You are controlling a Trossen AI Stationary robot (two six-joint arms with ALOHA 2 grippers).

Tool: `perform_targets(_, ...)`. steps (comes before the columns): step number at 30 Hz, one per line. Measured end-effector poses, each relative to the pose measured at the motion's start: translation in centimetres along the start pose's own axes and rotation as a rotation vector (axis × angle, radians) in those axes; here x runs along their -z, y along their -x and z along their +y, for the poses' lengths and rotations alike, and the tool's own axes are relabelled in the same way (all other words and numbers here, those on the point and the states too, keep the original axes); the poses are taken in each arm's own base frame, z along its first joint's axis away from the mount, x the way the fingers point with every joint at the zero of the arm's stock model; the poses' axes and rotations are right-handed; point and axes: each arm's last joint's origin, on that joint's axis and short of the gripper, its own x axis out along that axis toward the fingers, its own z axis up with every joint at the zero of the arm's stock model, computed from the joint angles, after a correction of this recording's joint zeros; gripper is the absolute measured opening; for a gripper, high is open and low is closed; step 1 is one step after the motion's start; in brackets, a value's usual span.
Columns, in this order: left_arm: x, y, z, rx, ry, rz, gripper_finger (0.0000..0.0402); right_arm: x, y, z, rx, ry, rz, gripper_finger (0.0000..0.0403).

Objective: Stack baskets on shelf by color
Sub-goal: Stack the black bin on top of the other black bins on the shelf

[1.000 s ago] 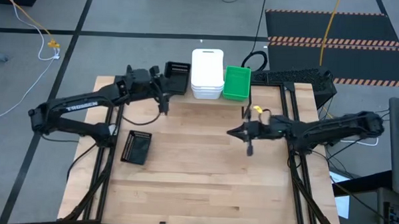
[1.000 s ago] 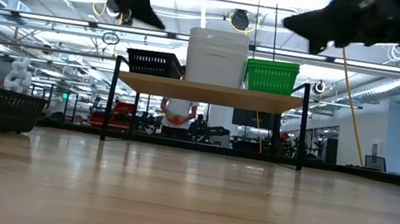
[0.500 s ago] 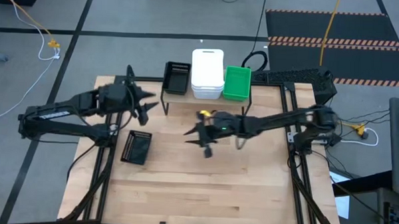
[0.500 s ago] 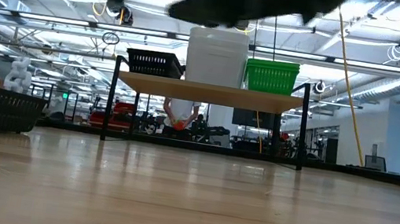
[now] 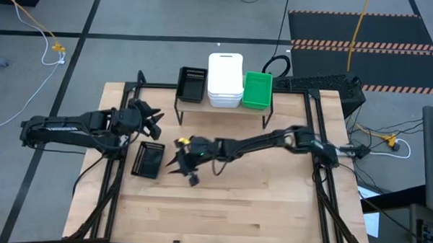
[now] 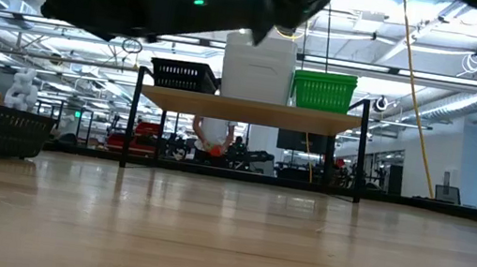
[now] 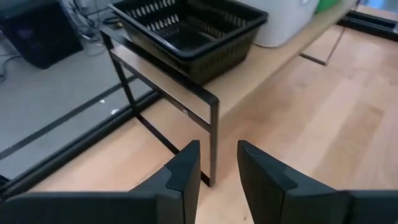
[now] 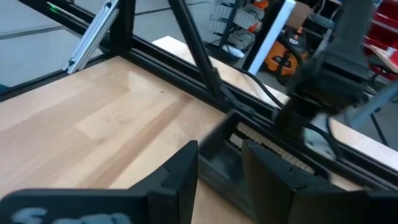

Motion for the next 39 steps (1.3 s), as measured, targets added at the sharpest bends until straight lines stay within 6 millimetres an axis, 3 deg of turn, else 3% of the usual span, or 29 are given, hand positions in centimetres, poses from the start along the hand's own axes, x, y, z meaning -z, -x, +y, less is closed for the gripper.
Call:
perform_targets(4,-0.2,0.2,0.1,-0.009,0.01,-0.017,0.0106,0.3,-3.4,0.7,0.02,0.007,0.002,0.0117)
perform_targets(10,-0.2,0.2,0.1,-0.009,0.015,-0.016,0.0106,0.1,-7.0,0.8,0.088,0.022,0.005,0.0117)
perform_targets(15,-0.3,0.2,0.1,-0.009,0.014,-0.016,0.0106,2.4,-9.0,1.2,0.074,0.013,0.038,0.0117)
perform_targets(24,-0.4,0.2,0.1,-0.021,-0.011,-0.034,0.0106,4.6,-9.8,1.9,0.055,0.011,0.095,0.0144)
perform_targets(30,-0.9,0.3,0.0,-0.029,-0.015,-0.082,0.0106,5.3,-9.6,1.1,0.088,0.006,0.128,0.0163)
perform_targets(39,-0.9,0.3,0.0,-0.03,-0.03,-0.082,0.0106,6.5,-9.4,1.2,0.069,0.055,0.253,0.0107)
